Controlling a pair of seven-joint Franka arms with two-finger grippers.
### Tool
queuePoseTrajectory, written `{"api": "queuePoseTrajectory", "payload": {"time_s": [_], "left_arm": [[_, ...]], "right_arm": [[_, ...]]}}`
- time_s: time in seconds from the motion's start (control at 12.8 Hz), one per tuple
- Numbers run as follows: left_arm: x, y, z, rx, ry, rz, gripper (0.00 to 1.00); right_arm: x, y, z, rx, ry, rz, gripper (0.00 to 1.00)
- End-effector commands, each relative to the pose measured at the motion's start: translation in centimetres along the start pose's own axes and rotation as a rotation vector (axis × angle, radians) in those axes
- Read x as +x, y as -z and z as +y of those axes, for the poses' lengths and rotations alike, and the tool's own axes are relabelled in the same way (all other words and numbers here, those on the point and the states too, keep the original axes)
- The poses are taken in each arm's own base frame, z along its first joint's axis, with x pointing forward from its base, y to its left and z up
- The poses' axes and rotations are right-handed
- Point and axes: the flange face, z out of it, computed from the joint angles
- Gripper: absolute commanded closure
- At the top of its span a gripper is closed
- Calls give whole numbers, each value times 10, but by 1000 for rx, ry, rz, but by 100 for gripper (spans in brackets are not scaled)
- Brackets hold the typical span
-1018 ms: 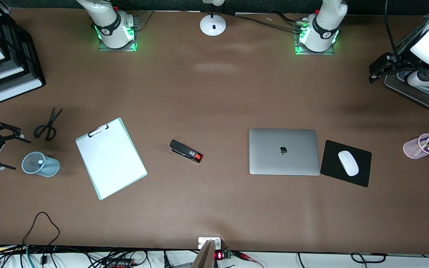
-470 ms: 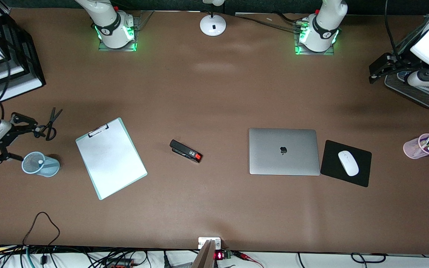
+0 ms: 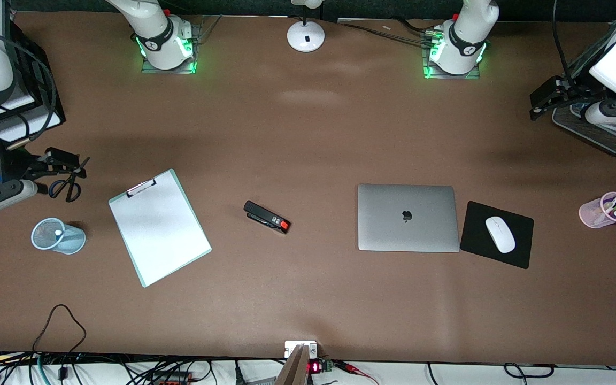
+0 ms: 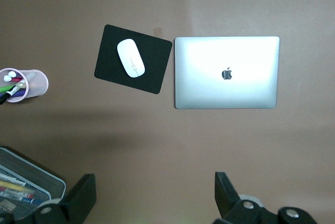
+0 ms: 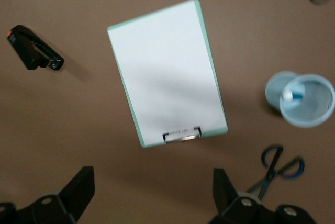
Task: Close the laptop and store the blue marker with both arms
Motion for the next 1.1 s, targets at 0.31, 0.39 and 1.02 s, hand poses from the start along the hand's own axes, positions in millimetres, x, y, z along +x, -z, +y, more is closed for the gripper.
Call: {"api": "queuePoseTrajectory", "payload": {"time_s": [0.31, 0.39, 1.02], "left_arm": [[-6, 7, 2, -21, -25, 12, 0], [-7, 5, 4, -20, -28, 7, 0], [-25, -7, 8, -9, -80, 22, 0]], "right_arm": [[-44, 57, 8, -151, -190, -8, 0], [-46, 59, 6, -146, -203, -14, 0], [-80, 69, -4, -111, -260, 15, 0]]}}
